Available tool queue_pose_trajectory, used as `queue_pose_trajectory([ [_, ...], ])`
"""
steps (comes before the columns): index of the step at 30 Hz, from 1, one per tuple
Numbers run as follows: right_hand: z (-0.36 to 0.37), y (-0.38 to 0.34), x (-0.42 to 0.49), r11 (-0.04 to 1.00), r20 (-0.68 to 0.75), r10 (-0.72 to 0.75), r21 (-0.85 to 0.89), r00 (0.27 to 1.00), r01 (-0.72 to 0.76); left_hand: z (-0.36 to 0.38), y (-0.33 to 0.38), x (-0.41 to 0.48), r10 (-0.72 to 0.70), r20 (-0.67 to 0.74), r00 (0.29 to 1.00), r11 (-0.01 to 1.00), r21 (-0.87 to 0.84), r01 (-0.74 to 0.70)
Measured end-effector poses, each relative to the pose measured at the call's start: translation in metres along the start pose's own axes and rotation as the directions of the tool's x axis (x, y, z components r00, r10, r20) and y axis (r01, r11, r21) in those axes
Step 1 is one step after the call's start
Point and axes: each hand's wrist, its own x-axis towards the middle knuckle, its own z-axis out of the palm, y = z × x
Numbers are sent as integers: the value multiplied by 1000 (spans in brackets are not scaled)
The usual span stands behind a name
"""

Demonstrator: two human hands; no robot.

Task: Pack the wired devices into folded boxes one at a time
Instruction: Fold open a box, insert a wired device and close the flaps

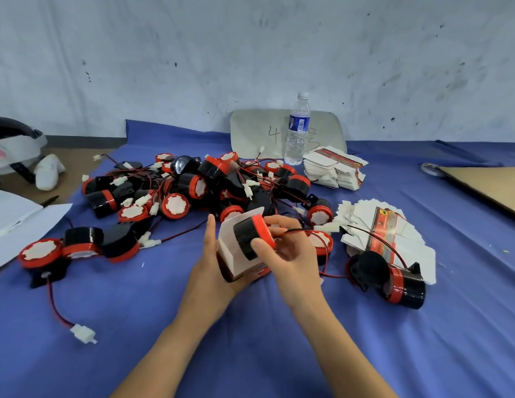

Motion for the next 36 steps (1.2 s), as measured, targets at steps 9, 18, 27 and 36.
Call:
queue_pose_trajectory([
  [9, 0, 17, -4, 590, 209, -25, -786, 978, 183, 3, -13, -1, 33, -1, 999, 998, 59, -33],
  [18, -2, 7, -2, 582, 265, 156, -803, 952, 128, 4, -8, -7, 162, -60, 985, 985, 77, -157],
  [27, -2, 15, 4, 500, 126, 113, -865, 986, 53, 5, 8, -13, 356, -75, 931, 916, 223, -333],
  [36, -4, 13, 4, 861, -112, -63, -508, 992, -3, 9, 18, -17, 229, -17, 973, 924, 319, -212],
])
